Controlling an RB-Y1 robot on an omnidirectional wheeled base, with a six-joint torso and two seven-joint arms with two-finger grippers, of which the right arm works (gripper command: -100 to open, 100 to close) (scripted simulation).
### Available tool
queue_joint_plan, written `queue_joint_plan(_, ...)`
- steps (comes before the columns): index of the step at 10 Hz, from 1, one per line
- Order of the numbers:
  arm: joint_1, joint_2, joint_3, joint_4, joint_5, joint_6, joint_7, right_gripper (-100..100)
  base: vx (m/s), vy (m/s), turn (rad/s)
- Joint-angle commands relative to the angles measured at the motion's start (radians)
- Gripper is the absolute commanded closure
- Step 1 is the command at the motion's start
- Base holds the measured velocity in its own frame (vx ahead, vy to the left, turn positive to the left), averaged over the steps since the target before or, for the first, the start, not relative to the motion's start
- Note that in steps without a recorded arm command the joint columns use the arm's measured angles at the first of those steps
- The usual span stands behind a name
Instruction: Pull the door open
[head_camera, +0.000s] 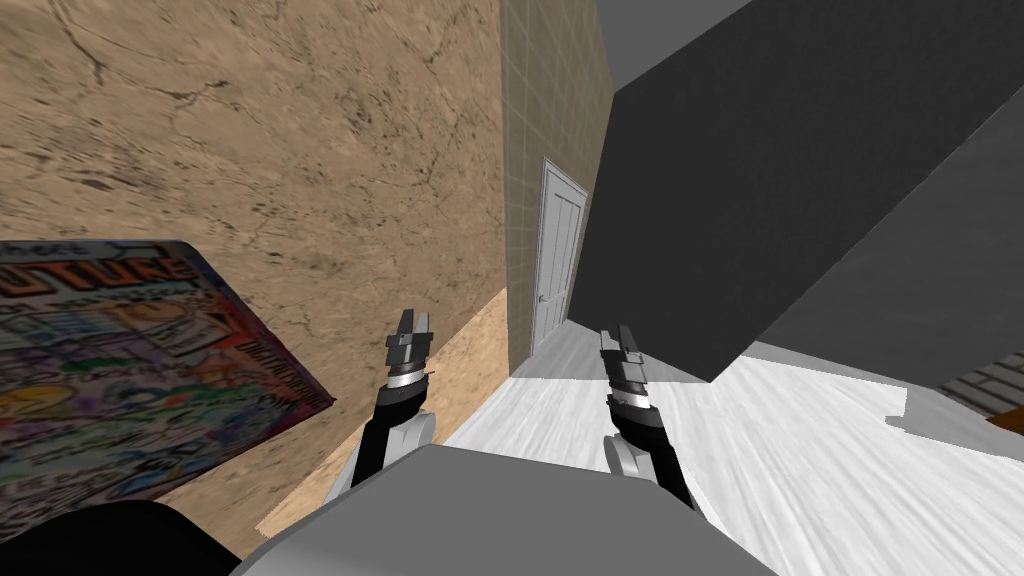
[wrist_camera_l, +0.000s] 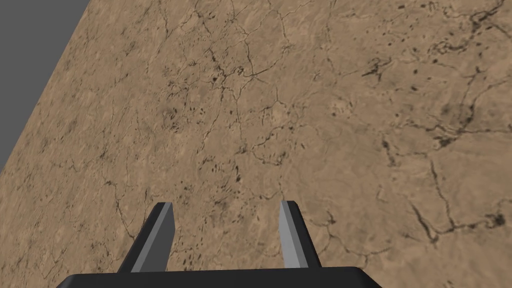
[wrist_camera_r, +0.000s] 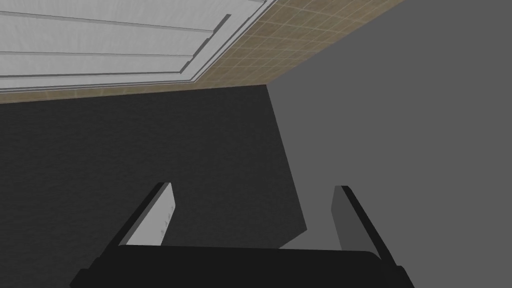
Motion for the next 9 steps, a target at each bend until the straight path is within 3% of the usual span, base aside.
queue_joint_plan(1,-0.012,-0.008,-0.003,0.029,-0.001,-0.003,-0.008,-100,0.090,-0.056,0.083)
queue_joint_plan(9,-0.080,-0.040,-0.005,0.199,-0.002,-0.032,-0.041,-100,0.080,-0.080,0.109)
